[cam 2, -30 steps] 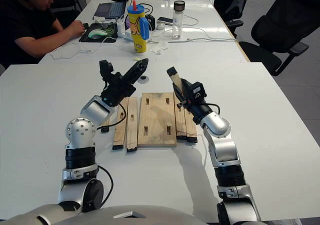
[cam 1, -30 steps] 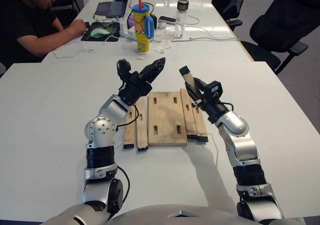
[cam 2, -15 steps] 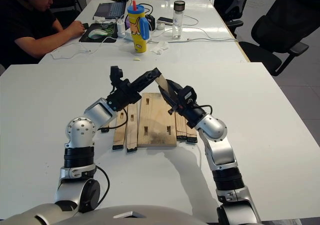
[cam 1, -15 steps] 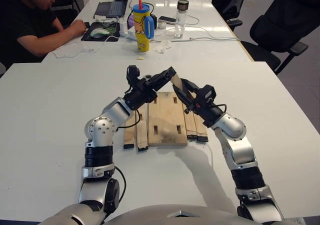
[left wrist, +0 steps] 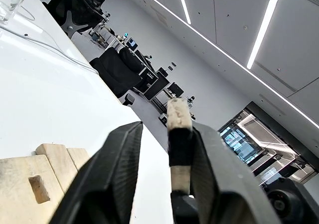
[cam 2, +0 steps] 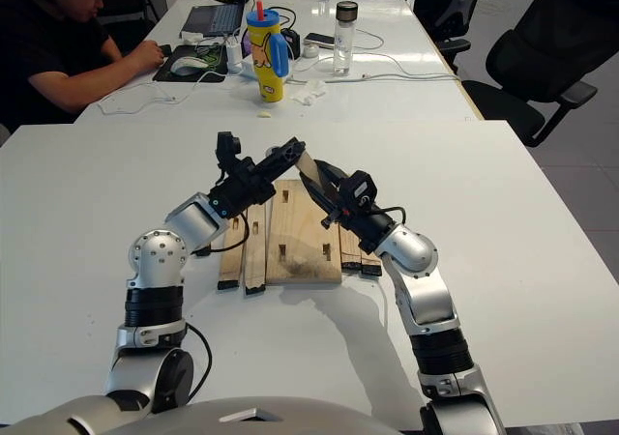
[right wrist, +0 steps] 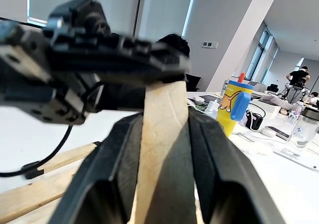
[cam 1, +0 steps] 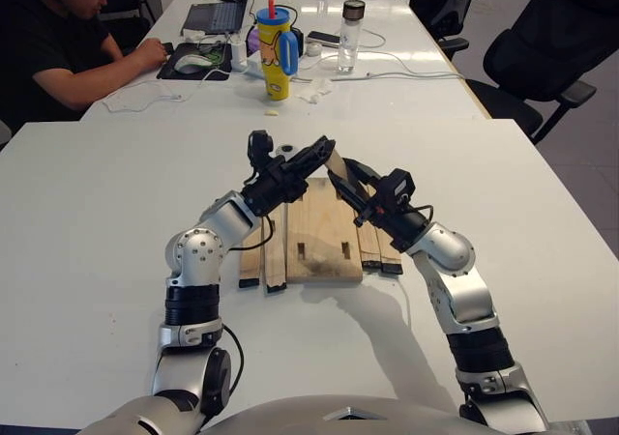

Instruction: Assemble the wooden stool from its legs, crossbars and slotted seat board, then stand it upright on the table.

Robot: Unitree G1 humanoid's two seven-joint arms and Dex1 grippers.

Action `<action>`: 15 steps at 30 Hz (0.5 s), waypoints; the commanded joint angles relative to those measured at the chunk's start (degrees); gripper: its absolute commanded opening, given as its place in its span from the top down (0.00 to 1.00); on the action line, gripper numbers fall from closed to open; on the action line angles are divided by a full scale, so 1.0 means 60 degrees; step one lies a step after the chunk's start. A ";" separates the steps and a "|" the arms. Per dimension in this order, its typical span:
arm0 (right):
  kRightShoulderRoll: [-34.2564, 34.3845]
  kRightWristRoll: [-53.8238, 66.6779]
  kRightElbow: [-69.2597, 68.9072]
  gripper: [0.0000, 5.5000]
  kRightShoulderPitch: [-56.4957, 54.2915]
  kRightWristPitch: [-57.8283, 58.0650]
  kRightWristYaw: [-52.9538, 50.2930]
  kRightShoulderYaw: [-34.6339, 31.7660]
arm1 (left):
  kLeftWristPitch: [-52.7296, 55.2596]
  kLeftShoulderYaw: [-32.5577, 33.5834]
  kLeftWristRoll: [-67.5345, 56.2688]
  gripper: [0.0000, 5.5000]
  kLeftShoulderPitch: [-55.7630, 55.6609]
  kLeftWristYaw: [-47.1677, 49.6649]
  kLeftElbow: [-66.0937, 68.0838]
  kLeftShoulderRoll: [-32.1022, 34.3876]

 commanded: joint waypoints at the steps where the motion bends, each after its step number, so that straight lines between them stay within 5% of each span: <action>1: -0.0028 0.0101 -0.0189 0.76 -0.0013 0.0077 0.0010 -0.0075 | 0.0096 -0.0047 0.0042 0.83 0.0040 0.0019 -0.0127 0.0099; 6: -0.0063 0.0027 -0.0129 0.76 0.0083 0.0176 -0.0036 -0.0070 | -0.0112 0.0167 0.0083 0.92 0.0043 0.0129 -0.0099 0.0124; 11: -0.0354 -0.0507 0.0276 0.57 0.0245 0.0467 -0.0021 0.0210 | -0.1162 -0.0085 0.1110 0.92 0.0790 0.0311 -0.0976 0.0263; 15: -0.0514 -0.0833 0.0717 0.50 0.0236 0.0793 -0.0475 -0.0163 | -0.2122 0.0483 0.2073 0.92 0.1850 0.1951 -0.2518 0.0048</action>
